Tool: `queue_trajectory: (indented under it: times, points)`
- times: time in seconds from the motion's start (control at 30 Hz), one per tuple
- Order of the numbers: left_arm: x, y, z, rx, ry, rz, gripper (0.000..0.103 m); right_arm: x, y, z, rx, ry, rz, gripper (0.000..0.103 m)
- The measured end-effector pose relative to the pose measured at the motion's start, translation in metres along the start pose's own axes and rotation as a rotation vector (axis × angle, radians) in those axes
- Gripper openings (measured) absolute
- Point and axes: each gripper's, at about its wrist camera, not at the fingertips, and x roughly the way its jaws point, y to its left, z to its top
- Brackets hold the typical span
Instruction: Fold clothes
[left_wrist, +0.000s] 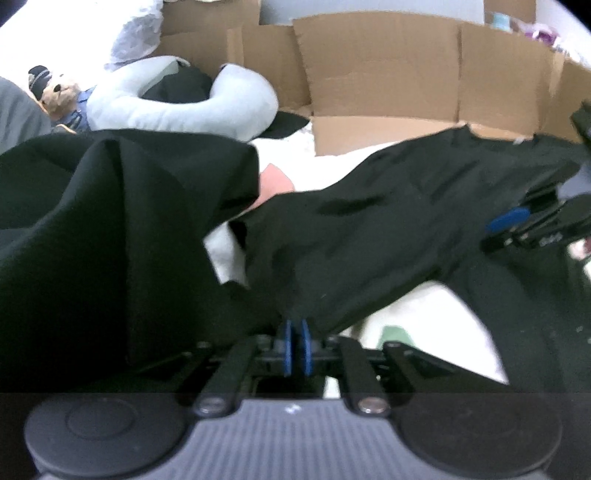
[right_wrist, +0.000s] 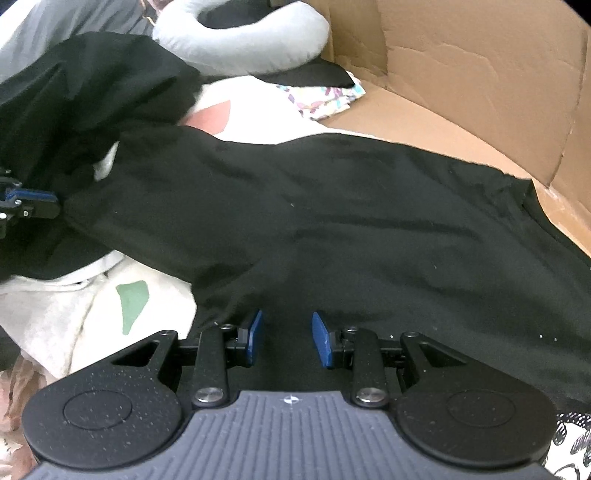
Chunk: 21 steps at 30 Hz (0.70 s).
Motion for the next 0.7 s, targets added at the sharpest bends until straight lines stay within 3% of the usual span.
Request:
queue_trajectory:
  times: [0.2, 0.43, 0.53, 0.7]
  points:
    - [-0.012, -0.006, 0.028, -0.02, -0.089, -0.041, 0.025, -0.005, 0.003, 0.006, -0.013, -0.027, 0.02, 0.037]
    - [0.014, -0.011, 0.067, -0.051, -0.173, 0.009, 0.028, -0.007, -0.008, 0.018, -0.001, -0.073, 0.027, 0.037]
    - [0.031, -0.01, 0.077, -0.082, -0.177, 0.04, 0.036, -0.003, -0.018, 0.029, 0.015, -0.096, 0.023, 0.037]
    - [0.054, -0.007, 0.082, -0.113, -0.176, 0.093, 0.037, 0.01, -0.04, 0.049, 0.048, -0.14, 0.012, 0.037]
